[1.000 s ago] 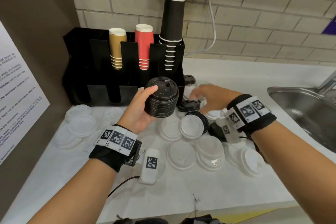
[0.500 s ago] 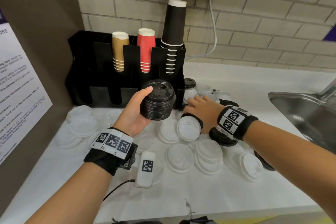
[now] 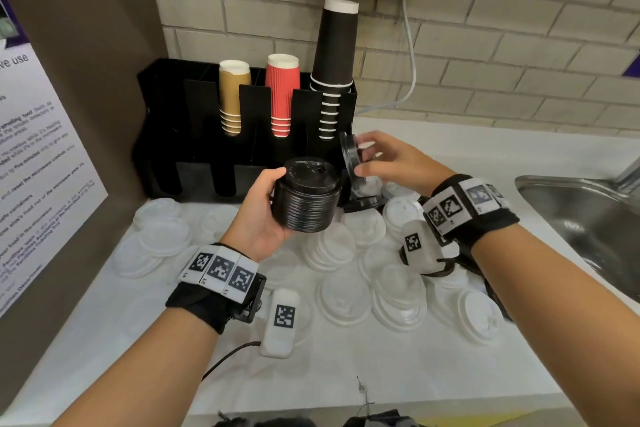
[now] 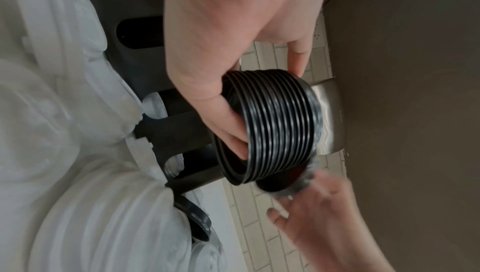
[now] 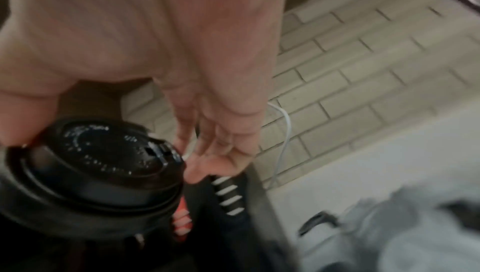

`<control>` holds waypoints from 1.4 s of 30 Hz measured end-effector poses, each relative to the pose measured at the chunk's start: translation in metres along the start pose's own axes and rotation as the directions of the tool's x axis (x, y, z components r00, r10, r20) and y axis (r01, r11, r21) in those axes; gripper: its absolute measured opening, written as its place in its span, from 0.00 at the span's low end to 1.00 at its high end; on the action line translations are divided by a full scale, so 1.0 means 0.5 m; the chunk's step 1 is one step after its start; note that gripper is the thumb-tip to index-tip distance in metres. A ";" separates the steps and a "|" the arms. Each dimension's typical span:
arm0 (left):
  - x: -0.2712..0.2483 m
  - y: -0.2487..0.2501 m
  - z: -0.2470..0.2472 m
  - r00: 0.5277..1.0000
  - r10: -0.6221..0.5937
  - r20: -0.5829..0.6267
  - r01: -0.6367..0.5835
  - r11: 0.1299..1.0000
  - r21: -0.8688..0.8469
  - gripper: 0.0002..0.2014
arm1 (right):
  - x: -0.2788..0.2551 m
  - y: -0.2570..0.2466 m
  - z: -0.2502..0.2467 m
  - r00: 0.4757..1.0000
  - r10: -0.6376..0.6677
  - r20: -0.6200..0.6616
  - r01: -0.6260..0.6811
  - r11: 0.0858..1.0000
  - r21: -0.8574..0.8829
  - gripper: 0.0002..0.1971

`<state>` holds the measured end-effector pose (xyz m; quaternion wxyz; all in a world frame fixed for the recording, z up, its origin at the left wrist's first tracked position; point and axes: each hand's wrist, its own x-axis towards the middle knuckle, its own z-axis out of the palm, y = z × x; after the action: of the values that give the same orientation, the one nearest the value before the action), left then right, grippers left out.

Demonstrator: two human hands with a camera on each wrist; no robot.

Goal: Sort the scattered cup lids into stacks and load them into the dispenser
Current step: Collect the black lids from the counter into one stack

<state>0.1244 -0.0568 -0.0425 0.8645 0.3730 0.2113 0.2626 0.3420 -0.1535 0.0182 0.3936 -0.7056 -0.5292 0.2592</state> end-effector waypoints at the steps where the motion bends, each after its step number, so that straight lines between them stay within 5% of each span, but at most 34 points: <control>1: 0.001 -0.003 0.003 1.000 -0.002 -0.001 0.002 1.000 0.009 0.25 | -0.007 -0.014 0.000 0.998 -0.039 0.044 0.037 0.998 0.048 0.22; 6: -0.002 -0.011 0.012 0.995 -0.025 0.093 0.016 0.996 0.089 0.14 | -0.025 -0.053 0.019 0.971 -0.073 0.228 0.096 0.991 -0.089 0.31; 13: -0.004 -0.017 0.014 0.995 -0.001 0.101 -0.026 0.963 0.267 0.19 | -0.040 -0.057 0.031 0.973 -0.018 0.228 0.051 0.989 -0.141 0.30; 26: 0.000 -0.019 0.015 0.989 -0.027 0.147 -0.005 0.976 0.217 0.25 | -0.036 -0.071 0.037 0.972 -0.012 0.237 0.061 0.977 -0.202 0.29; 28: 0.003 -0.012 0.016 0.989 -0.023 0.143 0.002 0.989 0.145 0.23 | -0.030 -0.074 0.030 0.978 -0.013 0.209 0.045 0.987 -0.152 0.28; 31: 0.010 0.004 0.010 0.994 -0.007 0.110 0.002 0.999 0.042 0.27 | -0.003 -0.054 0.012 0.999 0.043 0.001 -0.042 0.978 -0.206 0.18; 33: 0.012 0.014 0.005 0.993 0.020 0.115 -0.020 1.000 0.003 0.27 | 0.022 -0.023 0.010 0.987 0.145 -0.063 -0.158 0.879 -0.449 0.18; 37: 0.014 0.025 0.000 0.986 0.039 0.163 -0.037 0.999 -0.011 0.26 | 0.055 0.045 0.052 0.906 0.423 0.023 -0.246 0.570 -0.784 0.28; 42: 0.018 0.026 -0.012 0.988 0.019 0.154 -0.020 1.000 0.009 0.25 | 0.094 0.113 0.079 0.888 0.459 -0.013 -0.276 0.512 -0.814 0.37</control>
<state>0.1244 -0.0405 -0.0380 0.8736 0.3987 0.1416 0.2403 0.3564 -0.1049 -0.0484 -0.0842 -0.8708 -0.4625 0.1437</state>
